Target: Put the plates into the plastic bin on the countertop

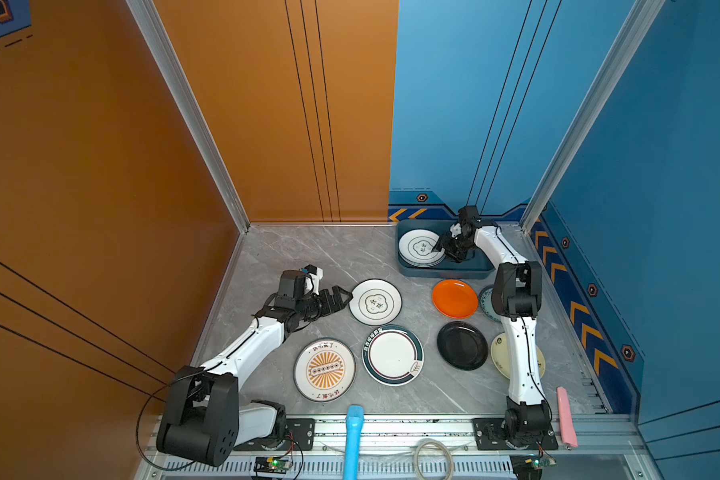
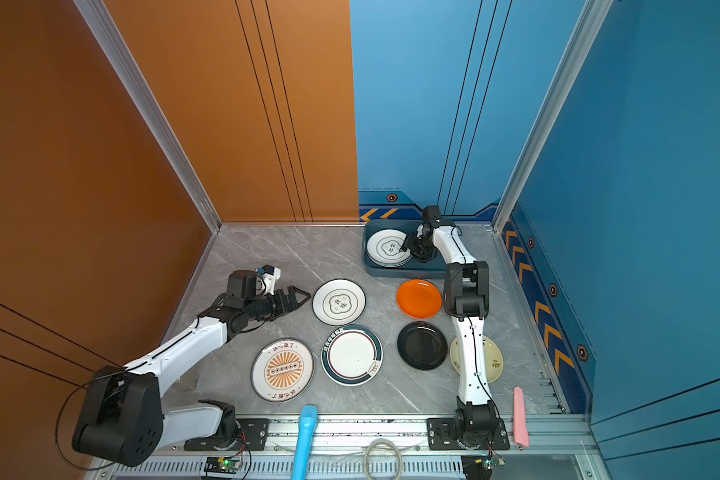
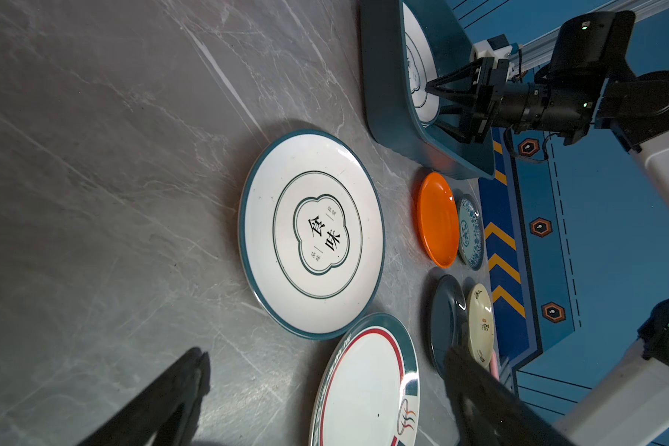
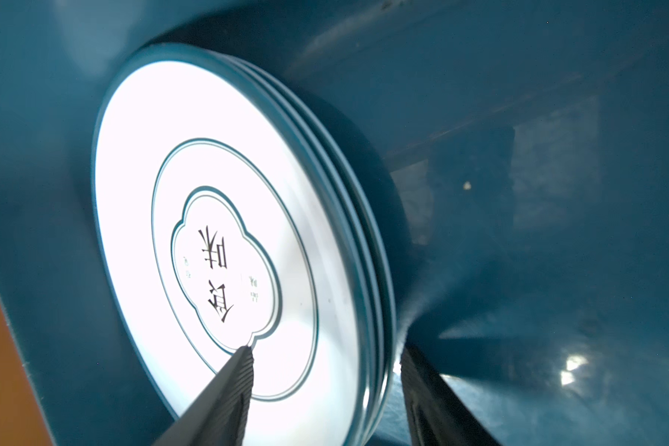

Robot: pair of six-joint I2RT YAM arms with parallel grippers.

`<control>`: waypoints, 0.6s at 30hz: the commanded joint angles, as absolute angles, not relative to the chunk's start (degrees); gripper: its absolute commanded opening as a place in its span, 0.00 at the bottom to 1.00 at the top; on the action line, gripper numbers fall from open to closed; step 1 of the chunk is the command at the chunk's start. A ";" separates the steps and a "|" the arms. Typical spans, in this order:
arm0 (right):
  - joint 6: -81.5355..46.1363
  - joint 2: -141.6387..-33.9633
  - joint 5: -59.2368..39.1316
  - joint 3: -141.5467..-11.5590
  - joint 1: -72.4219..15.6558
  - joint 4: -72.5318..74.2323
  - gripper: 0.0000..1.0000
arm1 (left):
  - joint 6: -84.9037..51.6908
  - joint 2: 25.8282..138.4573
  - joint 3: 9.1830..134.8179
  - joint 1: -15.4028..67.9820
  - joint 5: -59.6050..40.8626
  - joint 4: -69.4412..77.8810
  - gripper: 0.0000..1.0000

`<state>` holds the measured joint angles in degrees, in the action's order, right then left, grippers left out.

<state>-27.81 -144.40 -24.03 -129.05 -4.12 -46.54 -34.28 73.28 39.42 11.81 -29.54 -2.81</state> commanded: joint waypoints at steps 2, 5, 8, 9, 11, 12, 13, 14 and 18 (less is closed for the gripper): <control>-26.46 -142.97 -23.62 -129.77 -3.04 -49.52 0.67 | -33.86 74.72 39.48 13.15 -27.82 -2.56 0.94; -26.52 -139.77 -21.95 -128.97 -2.31 -49.50 0.67 | -33.84 75.86 39.95 14.01 -27.04 -2.57 0.91; -26.34 -135.99 -20.44 -127.53 -1.68 -49.44 0.66 | -33.68 77.24 40.32 14.97 -26.31 -2.35 0.90; -26.07 -134.57 -20.00 -126.83 -1.52 -49.42 0.66 | -33.62 77.77 40.44 15.26 -25.96 -2.33 0.89; -25.46 -131.69 -19.27 -125.19 -1.33 -49.37 0.66 | -33.57 78.66 40.48 15.70 -25.63 -2.05 0.89; -25.19 -130.16 -19.06 -124.12 -1.32 -49.17 0.66 | -33.54 79.16 40.44 15.90 -25.45 -1.83 0.89; -25.09 -128.64 -19.20 -122.74 -1.38 -48.69 0.66 | -33.59 79.66 40.44 16.02 -25.23 -1.65 0.88; -25.14 -127.32 -19.82 -121.37 -1.41 -47.97 0.65 | -33.65 80.16 40.35 16.17 -25.08 -1.30 0.88; -26.65 -120.67 -24.58 -111.84 -2.39 -41.47 0.65 | -34.18 82.87 40.62 16.51 -25.05 0.36 0.87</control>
